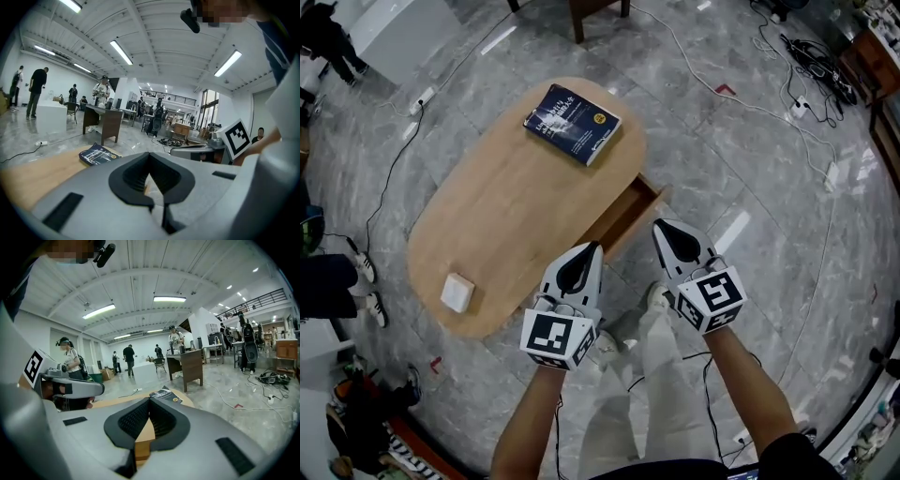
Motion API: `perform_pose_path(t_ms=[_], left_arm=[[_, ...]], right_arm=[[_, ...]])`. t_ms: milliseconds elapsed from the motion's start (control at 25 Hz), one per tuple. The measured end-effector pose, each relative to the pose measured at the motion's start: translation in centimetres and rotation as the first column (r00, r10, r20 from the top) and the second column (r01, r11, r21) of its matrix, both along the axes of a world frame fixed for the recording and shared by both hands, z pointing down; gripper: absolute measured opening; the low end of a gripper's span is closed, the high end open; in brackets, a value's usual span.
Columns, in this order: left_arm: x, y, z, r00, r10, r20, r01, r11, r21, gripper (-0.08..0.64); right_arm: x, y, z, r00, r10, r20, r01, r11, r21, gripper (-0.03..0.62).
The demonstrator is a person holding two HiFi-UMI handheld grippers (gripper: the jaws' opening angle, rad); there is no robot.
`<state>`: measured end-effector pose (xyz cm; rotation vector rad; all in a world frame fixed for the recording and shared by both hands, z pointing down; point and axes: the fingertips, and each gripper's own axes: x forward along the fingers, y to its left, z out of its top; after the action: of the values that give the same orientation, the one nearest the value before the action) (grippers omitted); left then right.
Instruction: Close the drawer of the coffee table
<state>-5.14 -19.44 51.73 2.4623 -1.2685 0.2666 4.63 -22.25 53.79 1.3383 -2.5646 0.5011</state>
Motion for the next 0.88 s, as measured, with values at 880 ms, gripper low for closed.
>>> perform_pose_path(t_ms=[880], left_arm=[[-0.8, -0.8, 7.9, 0.999, -0.047, 0.02, 0.048, 0.998, -0.034, -0.003]], right_arm=[[-1.5, 0.5, 7.9, 0.999, -0.036, -0.033, 0.033, 0.997, -0.077, 0.011]])
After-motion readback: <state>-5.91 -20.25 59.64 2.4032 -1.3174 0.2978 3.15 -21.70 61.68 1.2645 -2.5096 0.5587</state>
